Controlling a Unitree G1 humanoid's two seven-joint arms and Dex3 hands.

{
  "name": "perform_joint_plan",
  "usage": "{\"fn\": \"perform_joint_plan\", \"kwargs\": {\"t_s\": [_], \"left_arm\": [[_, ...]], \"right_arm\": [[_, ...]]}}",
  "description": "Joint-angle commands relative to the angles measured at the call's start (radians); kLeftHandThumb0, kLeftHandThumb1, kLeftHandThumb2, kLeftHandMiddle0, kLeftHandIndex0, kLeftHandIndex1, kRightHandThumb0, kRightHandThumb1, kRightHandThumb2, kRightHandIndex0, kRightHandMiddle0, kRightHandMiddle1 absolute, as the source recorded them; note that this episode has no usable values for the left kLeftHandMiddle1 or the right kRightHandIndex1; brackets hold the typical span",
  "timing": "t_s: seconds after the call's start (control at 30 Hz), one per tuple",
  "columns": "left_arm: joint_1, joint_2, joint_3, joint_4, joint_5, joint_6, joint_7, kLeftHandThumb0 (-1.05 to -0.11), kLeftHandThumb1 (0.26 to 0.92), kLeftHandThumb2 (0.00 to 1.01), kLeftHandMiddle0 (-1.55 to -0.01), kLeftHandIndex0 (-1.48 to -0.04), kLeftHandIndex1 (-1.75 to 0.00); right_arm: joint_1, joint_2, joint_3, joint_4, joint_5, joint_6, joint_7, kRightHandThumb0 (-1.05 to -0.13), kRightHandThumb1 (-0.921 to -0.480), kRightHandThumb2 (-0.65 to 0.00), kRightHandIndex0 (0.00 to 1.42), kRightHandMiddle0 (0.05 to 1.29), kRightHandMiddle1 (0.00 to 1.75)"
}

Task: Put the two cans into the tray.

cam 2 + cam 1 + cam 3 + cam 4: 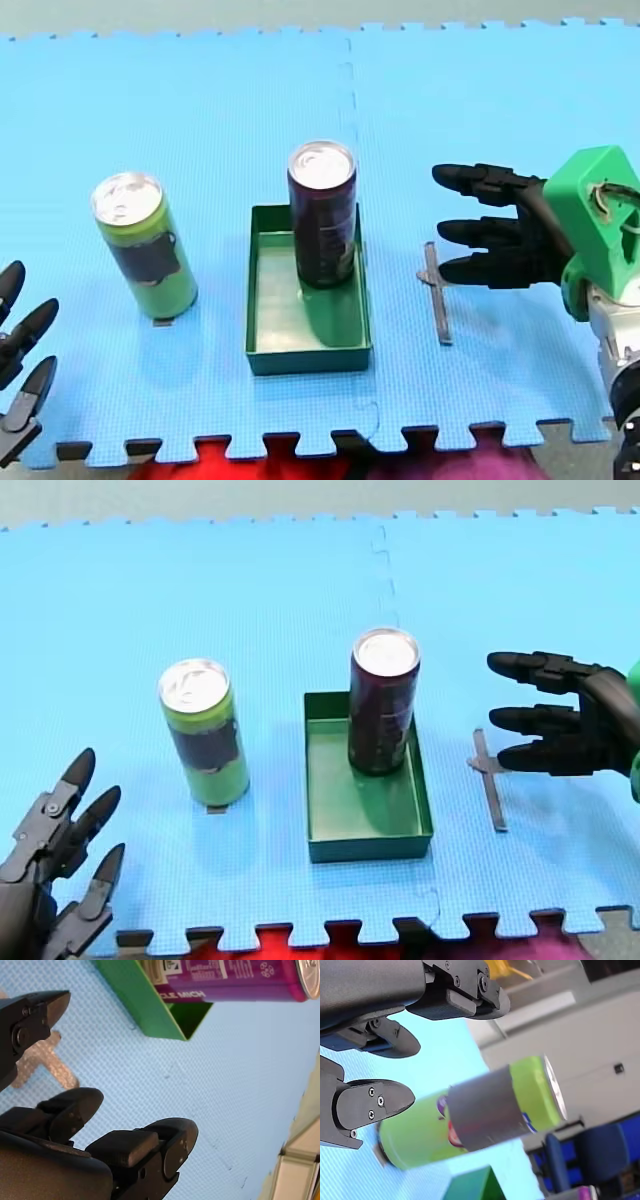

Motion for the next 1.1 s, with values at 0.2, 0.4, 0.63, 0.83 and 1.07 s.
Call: {"fn": "perform_joint_plan", "kwargs": {"t_s": [0.2, 0.4, 0.63, 0.83, 1.07], "left_arm": [[-0.100, 0.019, 0.004, 0.062, -0.054, 0.038, 0.027, -1.045, 0.867, 0.02, -0.68, -0.24, 0.00], [-0.135, 0.049, -0.010, 0.064, -0.038, 0.084, 0.032, -1.048, 0.853, 0.00, -0.61, -0.20, 0.00], [-0.171, 0.098, -0.041, 0.060, 0.014, 0.136, 0.030, -1.048, 0.841, 0.00, -0.35, -0.16, 0.00], [-0.197, 0.084, -0.044, 0.085, -0.028, 0.086, 0.015, -1.048, 0.794, 0.00, -0.23, -0.15, 0.00], [-0.223, 0.081, -0.046, 0.128, -0.107, 0.055, -0.074, -1.048, 0.759, 0.00, -0.20, -0.14, 0.00]], "right_arm": [[0.017, 0.024, 0.003, 0.022, -0.009, -0.028, -0.032, -0.571, -0.688, -0.005, 0.82, 0.59, 0.01], [0.021, 0.036, -0.008, 0.031, 0.002, -0.044, -0.029, -0.600, -0.696, -0.004, 0.84, 0.60, 0.01], [0.023, 0.040, -0.008, 0.036, -0.002, -0.045, -0.035, -0.633, -0.707, -0.005, 0.86, 0.61, 0.00], [0.023, 0.044, -0.012, 0.038, 0.000, -0.043, -0.041, -0.649, -0.714, -0.004, 0.88, 0.61, 0.00], [0.026, 0.052, -0.014, 0.038, 0.000, -0.045, -0.044, -0.665, -0.720, -0.003, 0.90, 0.62, 0.00]]}}
